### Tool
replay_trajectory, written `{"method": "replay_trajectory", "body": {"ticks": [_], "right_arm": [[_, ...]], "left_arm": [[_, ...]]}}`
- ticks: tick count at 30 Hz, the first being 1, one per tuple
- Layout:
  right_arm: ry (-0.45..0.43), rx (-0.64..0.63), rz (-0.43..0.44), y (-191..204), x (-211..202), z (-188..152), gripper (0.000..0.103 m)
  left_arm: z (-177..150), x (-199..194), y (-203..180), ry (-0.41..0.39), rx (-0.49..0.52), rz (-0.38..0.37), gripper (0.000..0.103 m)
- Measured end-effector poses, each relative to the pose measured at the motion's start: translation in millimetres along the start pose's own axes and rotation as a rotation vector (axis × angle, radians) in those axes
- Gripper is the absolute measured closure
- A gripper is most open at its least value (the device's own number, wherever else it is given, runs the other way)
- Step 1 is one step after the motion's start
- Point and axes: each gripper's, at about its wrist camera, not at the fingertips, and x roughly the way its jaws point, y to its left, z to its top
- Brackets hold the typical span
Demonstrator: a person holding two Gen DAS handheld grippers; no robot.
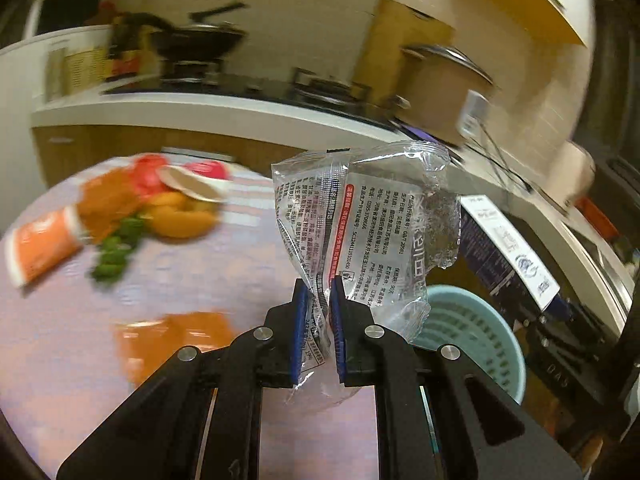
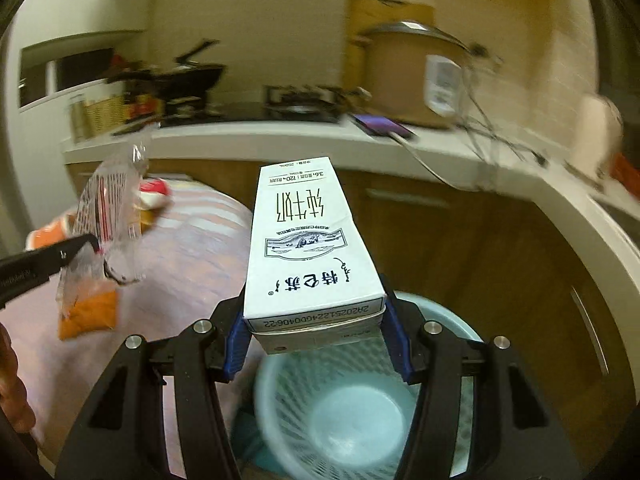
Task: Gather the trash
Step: 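Carry the carton and bag over the blue basket and open both tools, then move both open tools back over the table toward the orange items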
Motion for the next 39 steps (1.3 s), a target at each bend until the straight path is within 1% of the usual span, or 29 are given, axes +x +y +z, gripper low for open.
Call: {"method": "replay_trajectory", "body": {"ticks": [3, 6, 8, 12, 16, 20, 21, 22, 24, 25, 28, 30, 33, 36, 39], "right_arm": [[0.059, 0.054, -0.041, -36.3, 5.6, -24.9, 0.050], [0.114, 0.095, -0.064, -58.3, 14.7, -44.8, 0.050], [0.154, 0.114, -0.074, -70.7, 21.6, -57.9, 0.050], [0.203, 0.135, -0.088, -84.6, 31.6, -75.4, 0.050], [0.237, 0.176, -0.088, -99.4, 39.2, -86.9, 0.050], [0.253, 0.185, -0.106, -106.2, 41.6, -91.8, 0.049], [0.263, 0.188, -0.106, -107.5, 43.0, -92.2, 0.048], [0.267, 0.187, -0.105, -106.2, 40.5, -92.8, 0.047], [0.267, 0.186, -0.117, -107.2, 39.8, -93.3, 0.044], [0.267, 0.186, -0.120, -107.3, 40.4, -93.1, 0.043], [0.264, 0.192, -0.113, -107.9, 41.1, -90.9, 0.043], [0.245, 0.183, -0.109, -102.9, 37.4, -86.1, 0.043], [0.211, 0.168, -0.085, -91.7, 32.5, -75.2, 0.043], [0.163, 0.140, -0.040, -70.6, 29.1, -57.8, 0.042], [0.118, 0.090, 0.018, -38.6, 25.4, -38.4, 0.042]], "left_arm": [[-10.6, 22.0, -30.9, 0.051, 0.025, -0.033, 0.093], [-23.8, 44.5, -56.1, 0.109, 0.056, -0.059, 0.093], [-32.7, 56.4, -65.2, 0.145, 0.066, -0.077, 0.093], [-47.9, 79.5, -83.3, 0.205, 0.101, -0.097, 0.092], [-59.6, 94.5, -96.4, 0.240, 0.130, -0.097, 0.092], [-64.4, 106.7, -104.7, 0.261, 0.139, -0.088, 0.090], [-64.3, 109.4, -106.2, 0.266, 0.143, -0.087, 0.087], [-65.8, 110.7, -107.4, 0.270, 0.152, -0.085, 0.078], [-68.5, 109.5, -107.0, 0.268, 0.161, -0.077, 0.064], [-68.9, 108.5, -105.9, 0.264, 0.161, -0.077, 0.062], [-68.3, 102.7, -98.3, 0.262, 0.160, -0.073, 0.061], [-65.0, 94.7, -90.5, 0.251, 0.154, -0.071, 0.058], [-57.2, 75.4, -75.5, 0.208, 0.140, -0.056, 0.055], [-47.8, 56.6, -59.4, 0.162, 0.116, -0.036, 0.052], [-35.3, 32.5, -34.8, 0.099, 0.075, -0.003, 0.051]]}}
